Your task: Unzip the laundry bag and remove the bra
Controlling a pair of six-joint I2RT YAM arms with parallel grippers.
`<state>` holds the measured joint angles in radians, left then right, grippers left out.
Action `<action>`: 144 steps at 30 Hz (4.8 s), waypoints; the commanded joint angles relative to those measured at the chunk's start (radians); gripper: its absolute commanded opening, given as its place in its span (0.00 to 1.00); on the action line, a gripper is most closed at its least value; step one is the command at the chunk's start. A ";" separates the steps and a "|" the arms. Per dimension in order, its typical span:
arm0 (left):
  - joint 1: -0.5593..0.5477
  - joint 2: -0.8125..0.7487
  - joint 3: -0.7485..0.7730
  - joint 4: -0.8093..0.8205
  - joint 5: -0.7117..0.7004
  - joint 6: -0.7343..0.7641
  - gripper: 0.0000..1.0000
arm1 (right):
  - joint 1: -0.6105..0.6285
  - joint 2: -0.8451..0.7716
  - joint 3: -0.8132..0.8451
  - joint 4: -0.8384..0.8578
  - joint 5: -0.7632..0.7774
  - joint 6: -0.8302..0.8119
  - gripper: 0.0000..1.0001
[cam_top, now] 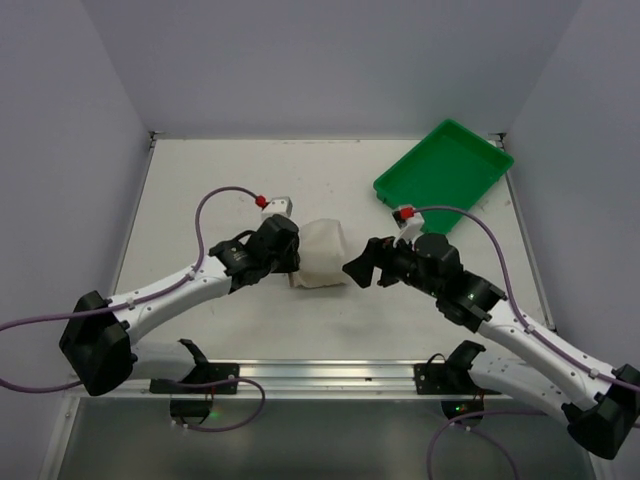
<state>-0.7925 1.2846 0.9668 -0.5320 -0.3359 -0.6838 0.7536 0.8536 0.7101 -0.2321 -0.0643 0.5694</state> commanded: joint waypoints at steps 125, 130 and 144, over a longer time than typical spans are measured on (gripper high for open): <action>0.197 -0.389 -0.560 0.820 0.387 -0.390 0.00 | 0.336 0.390 0.149 0.289 0.198 0.173 0.40; 0.197 -0.370 -0.556 0.822 0.397 -0.382 0.00 | 0.336 0.413 0.163 0.292 0.199 0.155 0.40; 0.196 -0.372 -0.551 0.807 0.397 -0.375 0.00 | 0.337 0.481 0.200 0.257 0.179 0.139 0.33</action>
<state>-0.5915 0.9184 0.3870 0.2234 0.0822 -1.0634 1.0863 1.3327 0.8719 0.0059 0.1127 0.7147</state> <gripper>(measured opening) 0.089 0.336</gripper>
